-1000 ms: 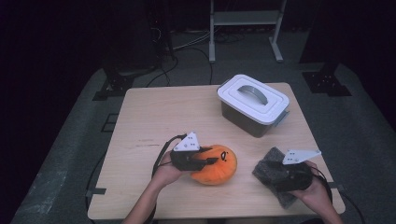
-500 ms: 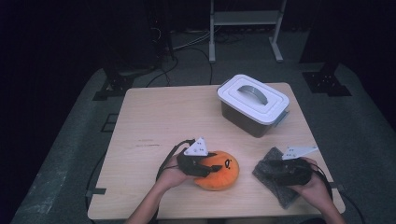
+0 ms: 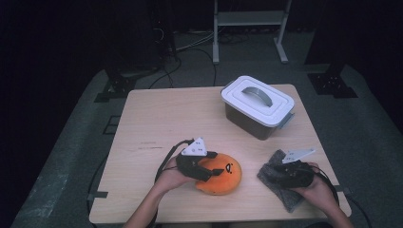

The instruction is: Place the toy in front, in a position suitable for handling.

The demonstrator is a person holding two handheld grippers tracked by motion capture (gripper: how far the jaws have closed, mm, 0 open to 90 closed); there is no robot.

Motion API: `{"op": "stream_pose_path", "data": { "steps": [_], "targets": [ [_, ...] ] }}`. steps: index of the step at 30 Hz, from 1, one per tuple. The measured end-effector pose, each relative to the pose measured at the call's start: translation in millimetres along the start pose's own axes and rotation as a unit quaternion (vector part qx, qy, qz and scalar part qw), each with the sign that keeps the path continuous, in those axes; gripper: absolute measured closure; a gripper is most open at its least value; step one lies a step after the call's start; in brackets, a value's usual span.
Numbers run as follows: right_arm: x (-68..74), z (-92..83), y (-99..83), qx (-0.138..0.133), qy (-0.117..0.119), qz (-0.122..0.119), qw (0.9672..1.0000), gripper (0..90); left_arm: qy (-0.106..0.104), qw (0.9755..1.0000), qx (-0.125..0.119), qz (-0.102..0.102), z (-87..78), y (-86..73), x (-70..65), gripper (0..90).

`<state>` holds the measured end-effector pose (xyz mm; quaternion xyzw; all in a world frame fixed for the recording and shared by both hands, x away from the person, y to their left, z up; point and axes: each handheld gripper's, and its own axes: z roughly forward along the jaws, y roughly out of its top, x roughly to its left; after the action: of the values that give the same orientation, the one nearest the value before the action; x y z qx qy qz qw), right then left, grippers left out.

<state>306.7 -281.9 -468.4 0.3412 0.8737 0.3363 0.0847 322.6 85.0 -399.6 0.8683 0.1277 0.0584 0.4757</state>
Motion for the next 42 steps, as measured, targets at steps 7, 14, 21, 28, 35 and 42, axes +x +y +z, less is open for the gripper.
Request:
{"op": "stream_pose_path", "data": {
  "steps": [7, 14, 21, 28, 35, 42],
  "targets": [
    [6.6, 1.8, 2.4, 0.012, -0.021, -0.02, 0.9995, 43.5, 0.01, 0.9998, 0.017, 0.01, -13.6, -8.5, -1.8, 24.1],
    [6.0, 1.7, 2.5, 0.015, -0.02, -0.027, 0.9993, 45.8, 0.009, 0.9996, 0.023, -0.015, -15.8, -29.0, 5.5, 18.6],
    [9.6, 1.2, 5.9, 0.028, -0.014, -0.032, 0.999, 62.4, 0.005, 0.9995, 0.023, -0.023, -13.3, -36.4, 5.0, 23.3],
    [2.3, -0.2, 5.1, 0.022, -0.01, 0.005, 0.9997, 76.7, 0.018, 0.9995, 0.017, -0.021, -10.2, -40.7, 0.8, 23.8],
    [-6.2, -4.9, 7.9, 0.02, 0.022, 0.053, 0.9981, 79.7, 0.017, 0.9995, 0.012, -0.025, -6.6, -43.5, 0.8, 25.6],
    [9.5, -25.7, 36.5, -0.036, 0.057, 0.026, 0.9973, 80.0, 0.018, 0.9995, 0.012, -0.023, -4.6, -42.0, -0.3, 26.6]
  ]
}}
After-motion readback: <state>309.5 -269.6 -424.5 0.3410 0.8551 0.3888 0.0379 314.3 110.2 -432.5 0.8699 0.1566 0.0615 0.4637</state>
